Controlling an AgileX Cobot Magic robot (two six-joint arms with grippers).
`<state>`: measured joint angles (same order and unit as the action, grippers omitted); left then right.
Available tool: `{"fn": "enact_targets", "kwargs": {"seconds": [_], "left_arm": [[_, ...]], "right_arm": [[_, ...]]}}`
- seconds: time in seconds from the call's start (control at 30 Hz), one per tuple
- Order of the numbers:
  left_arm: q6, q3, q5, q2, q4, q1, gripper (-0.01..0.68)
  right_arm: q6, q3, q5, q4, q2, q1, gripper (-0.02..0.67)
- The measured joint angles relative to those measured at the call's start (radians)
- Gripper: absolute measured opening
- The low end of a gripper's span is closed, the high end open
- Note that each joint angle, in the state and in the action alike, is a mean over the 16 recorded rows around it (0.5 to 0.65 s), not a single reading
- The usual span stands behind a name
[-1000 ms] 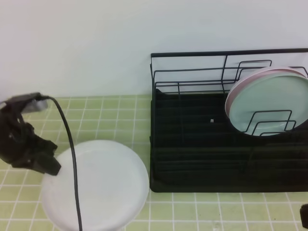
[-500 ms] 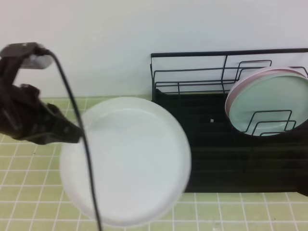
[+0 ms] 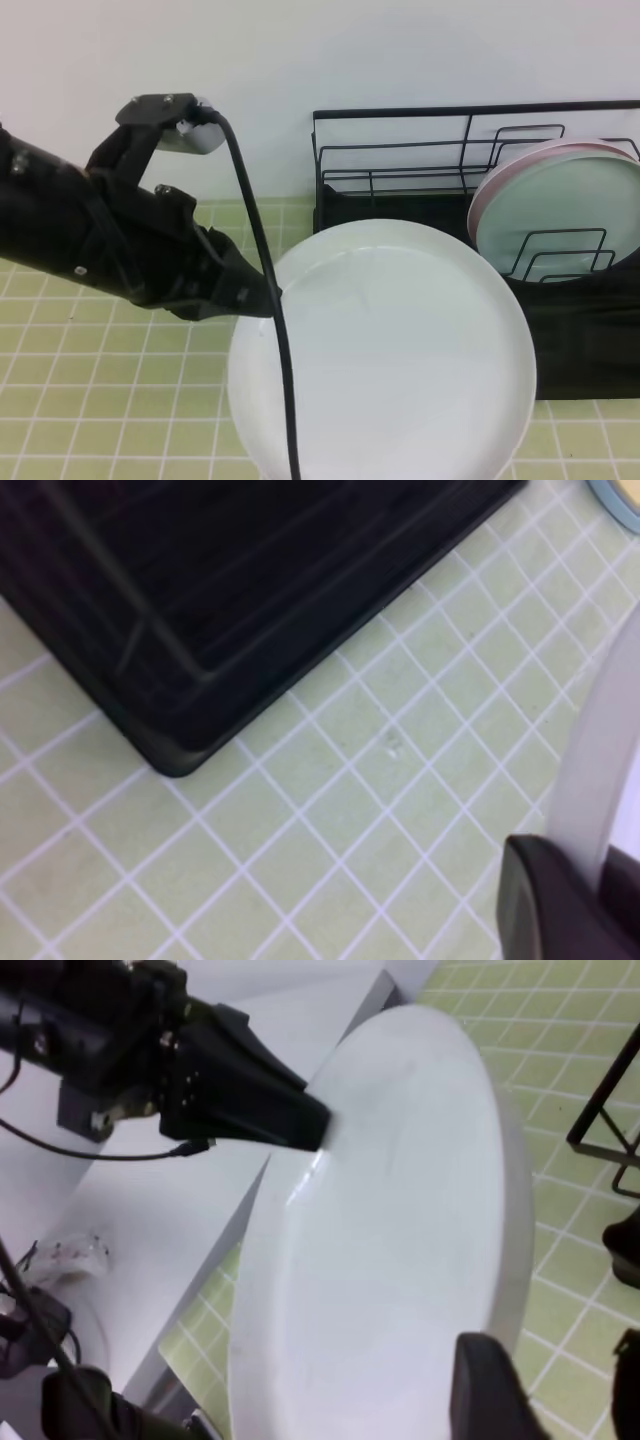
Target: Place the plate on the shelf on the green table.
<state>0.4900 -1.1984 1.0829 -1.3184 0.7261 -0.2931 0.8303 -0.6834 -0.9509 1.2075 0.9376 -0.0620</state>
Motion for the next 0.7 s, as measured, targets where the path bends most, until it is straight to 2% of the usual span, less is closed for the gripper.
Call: {"fn": "enact_targets", "kwargs": {"seconds": [0.7], "left_arm": [[0.005,0.000,0.028,-0.001,0.001,-0.016,0.005]], "right_arm": [[0.194,0.000,-0.054,0.188,0.122,0.000,0.288]]}}
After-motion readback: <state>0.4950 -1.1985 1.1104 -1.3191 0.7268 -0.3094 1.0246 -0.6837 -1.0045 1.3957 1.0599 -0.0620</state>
